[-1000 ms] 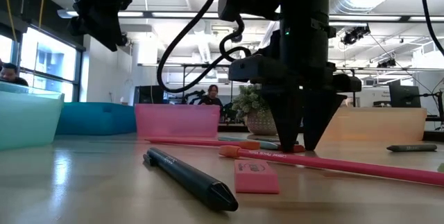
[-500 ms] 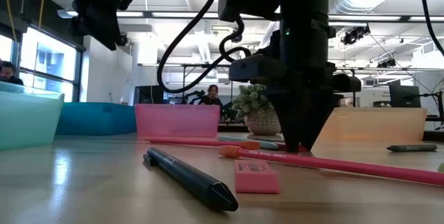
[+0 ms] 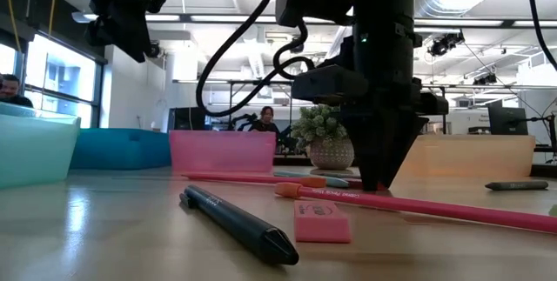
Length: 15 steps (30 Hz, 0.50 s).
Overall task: Sort crayons/erasers/pens/pencils in bins
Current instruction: Put the red eraser into the green bin
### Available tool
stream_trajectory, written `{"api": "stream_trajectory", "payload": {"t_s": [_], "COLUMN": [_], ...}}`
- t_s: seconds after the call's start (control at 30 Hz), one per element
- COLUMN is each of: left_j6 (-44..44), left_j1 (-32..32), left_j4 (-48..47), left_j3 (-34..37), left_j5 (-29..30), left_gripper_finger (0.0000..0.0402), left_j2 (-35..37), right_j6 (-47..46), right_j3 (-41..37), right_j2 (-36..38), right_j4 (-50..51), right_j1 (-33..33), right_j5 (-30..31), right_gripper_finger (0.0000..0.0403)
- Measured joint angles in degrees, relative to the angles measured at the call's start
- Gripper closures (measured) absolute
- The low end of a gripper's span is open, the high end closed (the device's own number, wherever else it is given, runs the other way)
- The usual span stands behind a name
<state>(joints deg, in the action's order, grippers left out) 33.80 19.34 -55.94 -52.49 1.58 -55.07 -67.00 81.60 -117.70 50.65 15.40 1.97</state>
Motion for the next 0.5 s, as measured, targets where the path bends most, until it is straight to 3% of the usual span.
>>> {"api": "stream_trajectory", "payload": {"t_s": [0.27, 0.5], "left_j6": [-1.01, 2.47], "left_j1": [0.01, 0.02], "left_j4": [-0.02, 0.00], "left_j3": [0.00, 0.00], "left_j5": [0.13, 0.14], "left_gripper_finger": [0.0276, 0.0227], "left_j2": [0.00, 0.00], "right_j6": [1.48, 2.04], "right_j3": [-0.01, 0.74], "right_j2": [1.13, 2.84], "right_j4": [0.21, 0.63], "right_j1": [0.08, 0.42], "right_j5": [-2.69, -2.86], "right_gripper_finger": [0.0335, 0.0335]}}
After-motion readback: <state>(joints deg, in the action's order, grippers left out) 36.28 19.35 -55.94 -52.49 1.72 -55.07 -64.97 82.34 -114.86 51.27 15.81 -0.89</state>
